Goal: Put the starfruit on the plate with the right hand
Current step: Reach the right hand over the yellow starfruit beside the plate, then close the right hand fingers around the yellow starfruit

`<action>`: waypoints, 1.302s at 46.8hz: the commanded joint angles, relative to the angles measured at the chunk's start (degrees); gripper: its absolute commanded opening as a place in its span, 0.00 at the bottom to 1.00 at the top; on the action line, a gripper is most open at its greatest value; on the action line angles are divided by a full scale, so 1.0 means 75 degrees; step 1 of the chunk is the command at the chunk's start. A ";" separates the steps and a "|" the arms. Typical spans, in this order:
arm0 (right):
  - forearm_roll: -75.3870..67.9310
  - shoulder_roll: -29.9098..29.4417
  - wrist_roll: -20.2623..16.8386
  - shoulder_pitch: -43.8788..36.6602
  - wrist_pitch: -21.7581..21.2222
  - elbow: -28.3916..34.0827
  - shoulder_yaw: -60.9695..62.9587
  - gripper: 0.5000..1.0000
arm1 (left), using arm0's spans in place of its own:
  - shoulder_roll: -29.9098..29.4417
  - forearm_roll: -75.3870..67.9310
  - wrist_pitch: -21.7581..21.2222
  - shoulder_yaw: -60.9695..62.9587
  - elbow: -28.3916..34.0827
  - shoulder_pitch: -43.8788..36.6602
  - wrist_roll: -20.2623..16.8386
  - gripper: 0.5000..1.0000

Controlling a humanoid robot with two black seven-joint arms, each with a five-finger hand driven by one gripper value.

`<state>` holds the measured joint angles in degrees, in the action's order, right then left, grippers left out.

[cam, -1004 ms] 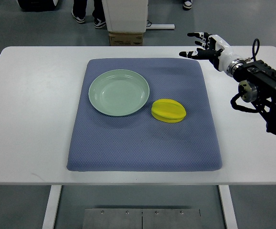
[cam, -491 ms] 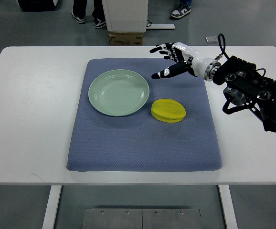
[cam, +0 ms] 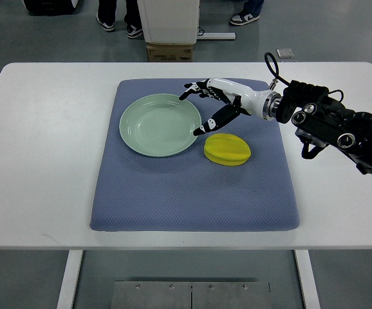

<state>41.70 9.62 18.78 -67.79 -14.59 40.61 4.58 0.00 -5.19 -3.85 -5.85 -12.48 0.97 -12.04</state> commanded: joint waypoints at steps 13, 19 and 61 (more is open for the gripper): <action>0.0182 0.0850 0.0250 -0.0056 -0.0106 0.0750 -0.0130 1.00 | 0.0000 0.0000 -0.0002 -0.0005 0.0000 0.0000 0.0000 1.00; 0.0287 0.1061 0.0356 -0.0044 -0.0106 0.0996 -0.0353 1.00 | 0.0000 0.0000 -0.0002 -0.0005 0.0000 0.0000 0.0000 1.00; 0.0709 0.0851 0.0367 0.0484 0.0644 0.1043 -0.0915 0.95 | 0.0000 0.0000 -0.0002 -0.0005 0.0000 0.0000 0.0000 1.00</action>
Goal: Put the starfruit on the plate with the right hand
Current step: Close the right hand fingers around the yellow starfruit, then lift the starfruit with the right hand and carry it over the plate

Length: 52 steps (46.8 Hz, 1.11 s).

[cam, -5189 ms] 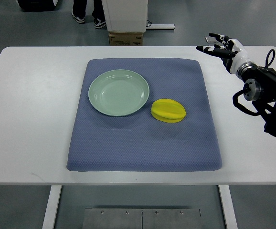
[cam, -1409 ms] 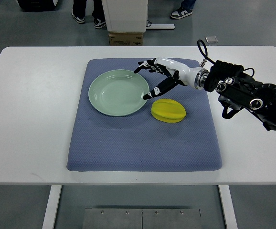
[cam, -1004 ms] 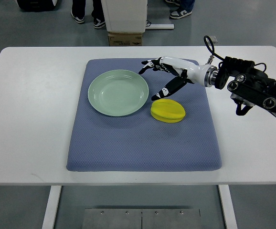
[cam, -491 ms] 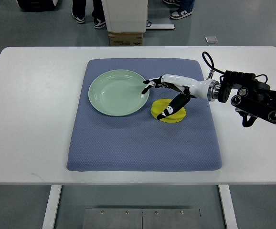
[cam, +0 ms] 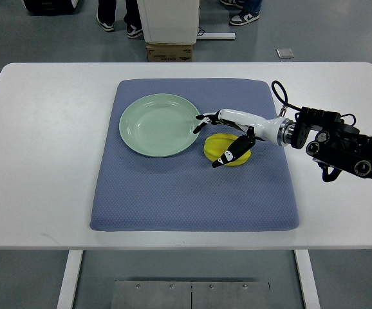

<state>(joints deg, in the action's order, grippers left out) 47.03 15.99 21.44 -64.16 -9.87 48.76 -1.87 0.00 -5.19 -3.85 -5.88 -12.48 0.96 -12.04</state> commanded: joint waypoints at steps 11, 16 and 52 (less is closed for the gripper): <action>-0.0001 0.0001 0.0071 0.0082 0.0214 -0.0173 -0.0161 0.78 | 0.0000 0.0000 0.0010 -0.0001 0.0000 0.0000 0.0000 1.00; -0.0001 0.0001 0.0071 0.0106 0.0214 -0.0185 -0.0161 0.69 | 0.0000 0.0000 0.0010 -0.0001 0.0000 0.0000 0.0000 1.00; -0.0001 0.0001 0.0235 0.0176 0.0214 -0.0279 -0.0290 0.32 | 0.0000 0.0000 -0.0002 -0.0001 0.0000 0.0000 0.0000 1.00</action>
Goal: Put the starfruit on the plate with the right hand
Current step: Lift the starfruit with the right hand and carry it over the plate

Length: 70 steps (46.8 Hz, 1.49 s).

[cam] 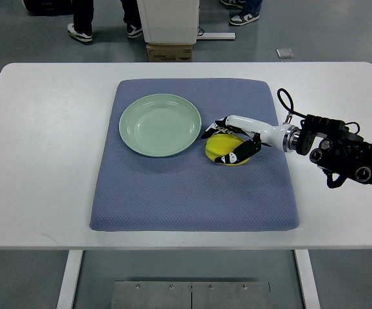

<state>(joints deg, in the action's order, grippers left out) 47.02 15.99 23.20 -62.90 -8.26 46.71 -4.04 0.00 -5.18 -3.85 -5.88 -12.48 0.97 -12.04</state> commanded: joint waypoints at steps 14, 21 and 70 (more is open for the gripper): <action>-0.0012 0.0000 -0.0011 0.0043 -0.0012 -0.0087 -0.0001 0.00 | 0.0000 0.0000 -0.0003 -0.0001 0.0000 0.0000 0.0000 1.00; -0.0047 -0.0023 -0.0011 0.0078 -0.0012 -0.0111 -0.0001 0.00 | 0.0000 0.0000 -0.0003 -0.0001 0.0000 0.0000 0.0000 1.00; -0.0762 -0.1452 -0.0586 -0.1070 0.0000 -0.1235 0.0269 0.00 | 0.0000 0.0000 -0.0003 -0.0001 0.0000 0.0000 0.0000 1.00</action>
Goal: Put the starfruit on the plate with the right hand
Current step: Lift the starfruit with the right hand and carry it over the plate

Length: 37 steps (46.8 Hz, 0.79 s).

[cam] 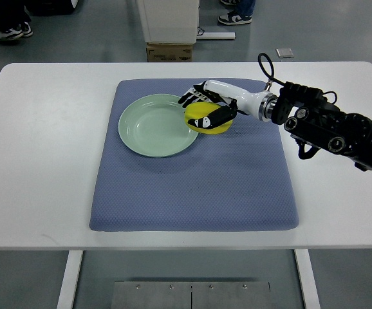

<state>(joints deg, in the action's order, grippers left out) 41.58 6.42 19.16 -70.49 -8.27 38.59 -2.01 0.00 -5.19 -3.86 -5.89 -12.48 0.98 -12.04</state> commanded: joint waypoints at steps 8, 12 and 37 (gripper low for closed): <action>-0.0247 -0.0657 -0.0222 -0.0187 -0.0023 -0.0492 -0.0002 0.00 | 0.0000 0.0000 -0.0001 0.0000 0.0000 -0.0001 0.0000 1.00; -0.0352 -0.0856 -0.0340 -0.0281 -0.0023 -0.0551 -0.0002 0.00 | 0.0000 0.0000 -0.0001 0.0000 0.0000 -0.0001 0.0000 1.00; -0.0587 -0.0856 -0.1148 -0.0375 0.0012 -0.1079 -0.0002 0.00 | 0.0000 0.0000 -0.0001 0.0000 0.0000 -0.0001 0.0000 1.00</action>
<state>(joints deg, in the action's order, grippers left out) 37.18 -0.01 10.54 -73.44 -8.19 30.41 -2.02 0.00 -5.18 -3.85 -5.89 -12.48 0.97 -12.04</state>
